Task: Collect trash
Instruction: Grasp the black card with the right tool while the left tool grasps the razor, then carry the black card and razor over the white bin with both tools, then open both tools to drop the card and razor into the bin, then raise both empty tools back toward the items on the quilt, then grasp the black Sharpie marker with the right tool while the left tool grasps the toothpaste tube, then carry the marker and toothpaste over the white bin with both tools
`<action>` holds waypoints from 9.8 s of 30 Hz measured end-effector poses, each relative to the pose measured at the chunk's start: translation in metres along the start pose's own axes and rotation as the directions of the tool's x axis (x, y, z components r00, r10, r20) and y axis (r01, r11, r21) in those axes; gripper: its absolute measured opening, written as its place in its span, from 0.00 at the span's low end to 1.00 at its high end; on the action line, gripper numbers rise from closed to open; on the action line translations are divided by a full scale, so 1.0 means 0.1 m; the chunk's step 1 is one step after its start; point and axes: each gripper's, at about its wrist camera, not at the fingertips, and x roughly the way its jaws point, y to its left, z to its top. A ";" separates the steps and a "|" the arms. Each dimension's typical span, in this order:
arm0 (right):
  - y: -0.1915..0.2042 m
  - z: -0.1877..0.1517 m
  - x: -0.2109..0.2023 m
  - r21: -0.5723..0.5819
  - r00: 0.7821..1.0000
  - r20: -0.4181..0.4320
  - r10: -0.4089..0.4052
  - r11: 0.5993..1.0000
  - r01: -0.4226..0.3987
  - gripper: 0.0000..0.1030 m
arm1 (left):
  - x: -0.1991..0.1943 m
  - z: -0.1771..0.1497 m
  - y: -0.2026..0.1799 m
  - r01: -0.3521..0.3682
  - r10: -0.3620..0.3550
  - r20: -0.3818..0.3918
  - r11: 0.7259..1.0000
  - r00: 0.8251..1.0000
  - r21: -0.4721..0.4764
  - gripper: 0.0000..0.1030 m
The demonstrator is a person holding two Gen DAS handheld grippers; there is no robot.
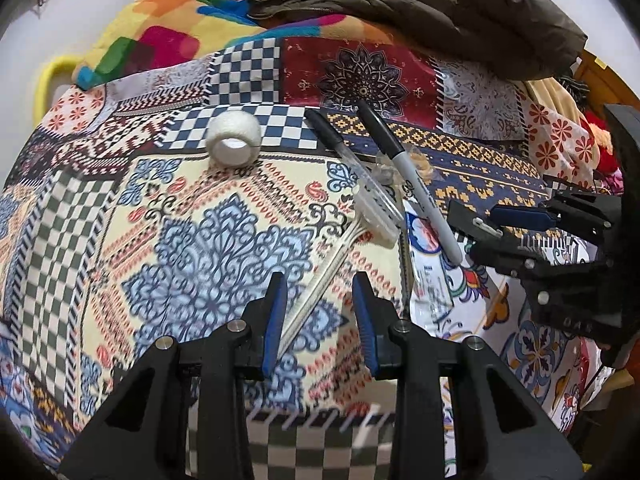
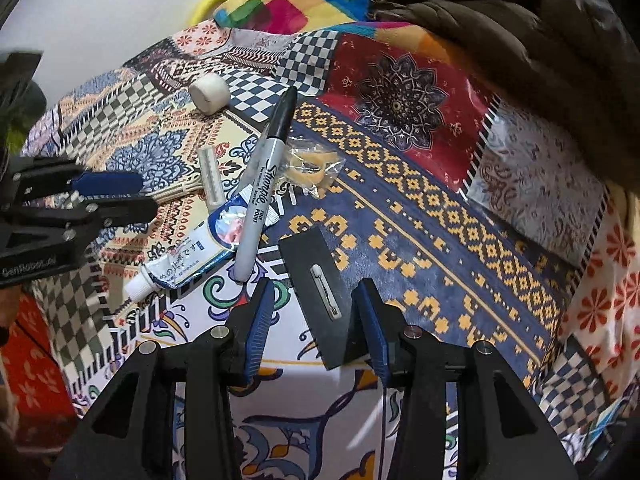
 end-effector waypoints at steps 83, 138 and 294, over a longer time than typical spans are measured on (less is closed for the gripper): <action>3.27 -0.67 -2.71 -0.139 0.933 0.251 0.259 0.963 -0.230 0.23 | -4.36 -3.08 0.53 -0.238 0.346 0.261 0.898 0.901 -0.371 0.07; 4.83 -0.72 -0.63 -0.219 0.911 -0.262 0.317 0.900 -0.376 0.43 | -2.77 -4.55 2.20 -0.272 0.200 -0.184 0.709 0.962 -0.651 0.28; 1.20 -0.53 -2.94 0.141 0.931 0.360 0.060 0.983 -0.118 0.10 | -3.36 -1.19 -0.77 -0.088 0.116 0.288 0.990 0.951 -0.107 0.26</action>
